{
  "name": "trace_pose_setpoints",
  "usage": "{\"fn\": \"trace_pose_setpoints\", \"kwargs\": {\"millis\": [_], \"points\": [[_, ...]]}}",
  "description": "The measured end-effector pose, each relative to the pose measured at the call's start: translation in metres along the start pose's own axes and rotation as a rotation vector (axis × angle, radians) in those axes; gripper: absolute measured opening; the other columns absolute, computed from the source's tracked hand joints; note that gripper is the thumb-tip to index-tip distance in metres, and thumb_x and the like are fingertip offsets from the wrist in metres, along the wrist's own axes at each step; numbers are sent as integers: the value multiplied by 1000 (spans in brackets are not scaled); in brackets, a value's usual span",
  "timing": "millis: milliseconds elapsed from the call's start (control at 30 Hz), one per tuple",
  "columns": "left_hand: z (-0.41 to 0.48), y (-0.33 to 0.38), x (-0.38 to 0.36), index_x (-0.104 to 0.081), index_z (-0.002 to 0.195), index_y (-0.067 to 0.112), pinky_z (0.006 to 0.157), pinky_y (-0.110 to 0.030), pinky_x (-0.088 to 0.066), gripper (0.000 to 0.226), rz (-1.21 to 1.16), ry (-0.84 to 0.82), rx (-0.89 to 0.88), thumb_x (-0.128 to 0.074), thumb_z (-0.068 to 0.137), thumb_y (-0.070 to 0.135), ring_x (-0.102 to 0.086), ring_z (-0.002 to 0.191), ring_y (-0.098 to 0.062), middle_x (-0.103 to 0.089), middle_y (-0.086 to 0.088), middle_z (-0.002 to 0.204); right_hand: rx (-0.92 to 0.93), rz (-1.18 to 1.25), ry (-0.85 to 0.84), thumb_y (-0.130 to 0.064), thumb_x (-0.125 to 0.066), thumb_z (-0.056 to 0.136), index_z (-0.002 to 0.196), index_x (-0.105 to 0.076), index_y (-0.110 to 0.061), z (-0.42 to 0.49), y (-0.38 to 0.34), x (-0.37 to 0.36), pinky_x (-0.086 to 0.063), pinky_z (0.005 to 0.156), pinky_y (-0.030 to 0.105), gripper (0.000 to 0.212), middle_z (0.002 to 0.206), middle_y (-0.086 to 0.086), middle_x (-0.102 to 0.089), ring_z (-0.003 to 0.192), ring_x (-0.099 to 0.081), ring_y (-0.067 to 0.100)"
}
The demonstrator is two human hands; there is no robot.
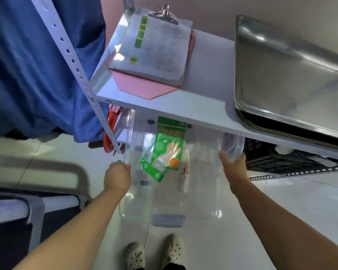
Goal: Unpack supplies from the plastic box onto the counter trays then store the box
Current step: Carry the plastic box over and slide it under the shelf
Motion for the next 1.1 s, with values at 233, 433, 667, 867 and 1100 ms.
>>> {"fn": "trace_pose_setpoints", "kwargs": {"millis": [233, 433, 667, 867, 1100], "points": [[43, 21, 3, -59, 102, -2, 75, -44, -45, 26, 30, 114, -25, -35, 95, 6, -59, 96, -44, -62, -27, 107, 91, -95, 86, -28, -57, 88, 124, -44, -8, 26, 22, -16, -50, 86, 49, 43, 117, 20, -57, 102, -57, 39], [51, 25, -7, -58, 102, -5, 79, -50, -46, 32, -52, 193, 41, -31, 98, 11, -58, 96, -49, -61, -32, 104, 128, -55, 20, -22, -66, 85, 131, -41, -11, 24, 45, -17, -47, 92, 41, 53, 129, 11, -52, 118, -51, 27], [51, 31, -10, -58, 101, -4, 75, -47, -47, 29, -23, 225, 90, -34, 99, 12, -59, 93, -46, -62, -29, 102, 46, -272, 123, -45, -61, 83, 81, -55, -15, 8, 69, -13, -39, 59, 29, 30, 77, -1, -61, 73, -58, 22], [41, 27, -10, -55, 87, 1, 66, -37, -35, 37, -178, 241, -9, -28, 100, 22, -50, 76, -36, -53, -23, 82, 40, -348, 178, -46, -53, 87, 69, -54, -17, 9, 62, -16, -27, 46, 23, 35, 59, -5, -54, 53, -46, 8], [3, -25, -13, -54, 76, 7, 62, -36, -41, 37, -218, 229, 11, -40, 92, 37, -54, 72, -35, -60, -10, 73, 23, -314, 192, -48, -53, 87, 68, -58, -17, 5, 48, -32, -32, 51, 26, 37, 56, -5, -53, 53, -48, 12]]}}
Point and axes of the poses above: each hand's wrist, its own z-axis towards the middle knuckle, its own x-axis out of the back of the hand, y = z × x, the point moved 1 cm from there along z, towards the middle knuckle
